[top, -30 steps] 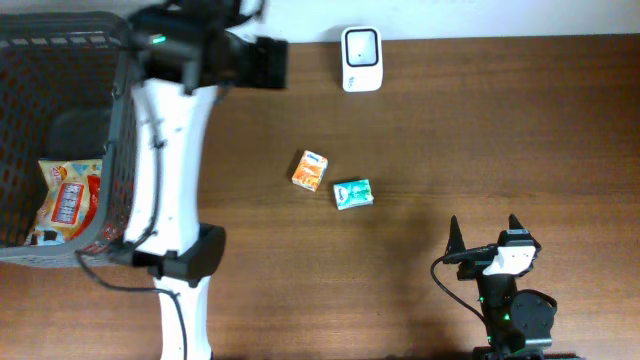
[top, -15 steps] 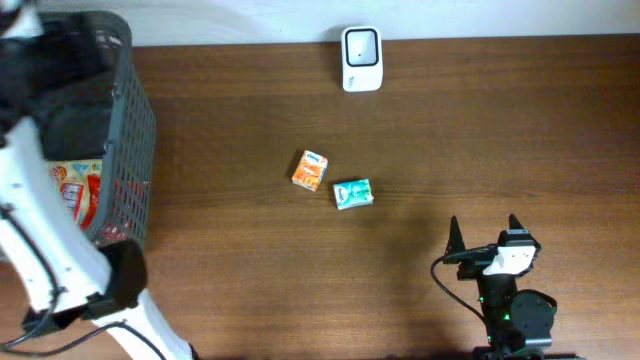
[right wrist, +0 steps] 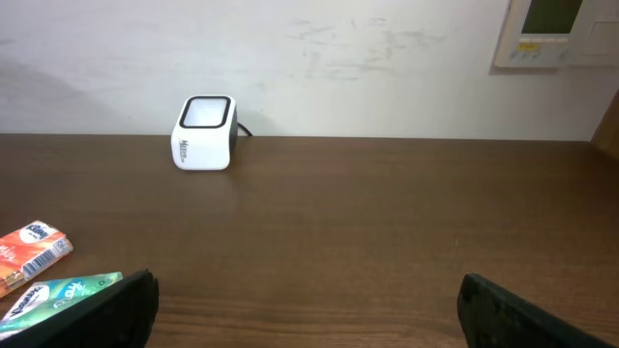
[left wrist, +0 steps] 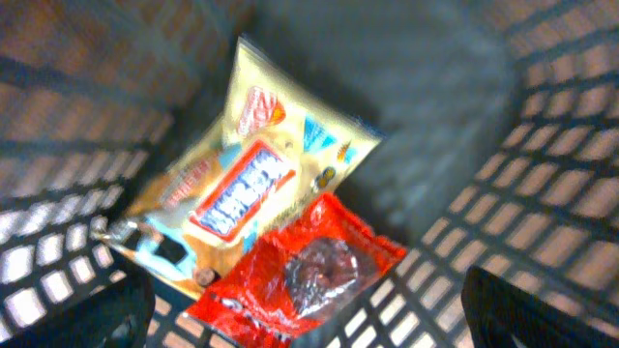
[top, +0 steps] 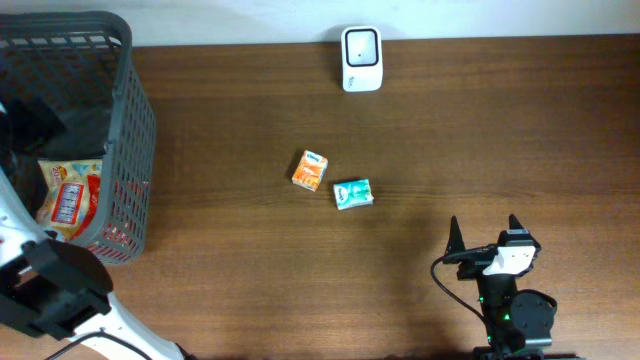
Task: Scan the item barcode
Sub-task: 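Reach into the basket and grasp the red snack bag with left gripper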
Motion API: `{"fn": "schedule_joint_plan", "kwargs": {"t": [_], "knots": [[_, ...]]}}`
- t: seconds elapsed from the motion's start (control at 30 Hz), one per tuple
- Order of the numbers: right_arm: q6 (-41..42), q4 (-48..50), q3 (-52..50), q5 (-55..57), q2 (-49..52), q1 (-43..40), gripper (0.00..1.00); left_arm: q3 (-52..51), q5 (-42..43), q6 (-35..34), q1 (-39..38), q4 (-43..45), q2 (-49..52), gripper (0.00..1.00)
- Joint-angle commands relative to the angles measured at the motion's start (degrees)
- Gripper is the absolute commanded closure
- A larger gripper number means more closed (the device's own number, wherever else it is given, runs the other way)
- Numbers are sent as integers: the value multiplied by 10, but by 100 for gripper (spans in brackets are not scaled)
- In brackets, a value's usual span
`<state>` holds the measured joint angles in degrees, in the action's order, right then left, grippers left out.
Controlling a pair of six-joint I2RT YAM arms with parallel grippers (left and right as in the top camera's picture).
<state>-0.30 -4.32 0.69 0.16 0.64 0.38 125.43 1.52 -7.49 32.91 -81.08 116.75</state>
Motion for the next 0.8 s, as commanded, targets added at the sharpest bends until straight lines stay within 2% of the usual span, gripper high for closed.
{"fn": "schedule_joint_plan", "kwargs": {"t": [0.0,0.1,0.23,0.4,0.53,0.6,0.67,0.7,0.77], "knots": [[-3,-4,-4,3,-3,4,2,-117,26,5,-2,43,-5,1],[-3,-4,-4,3,-3,4,2,-210,30,5,-2,95,-5,0],[-3,-4,-4,4,-3,4,2,-280,30,5,-1,152,-5,2],[-3,-4,-4,3,-3,4,2,-324,30,12,-1,199,-4,5],[-3,-4,-4,3,-3,4,2,-347,30,12,-1,222,-4,12],[-3,-4,-4,3,-3,4,2,-358,31,12,-1,230,-4,21],[-3,-4,-4,3,-3,4,2,-372,33,12,-1,237,-4,35],[-3,-4,-4,3,-3,4,2,-374,33,12,-1,236,-4,44],[-3,-4,-4,3,-3,4,2,-373,33,12,-1,236,-4,68]]}}
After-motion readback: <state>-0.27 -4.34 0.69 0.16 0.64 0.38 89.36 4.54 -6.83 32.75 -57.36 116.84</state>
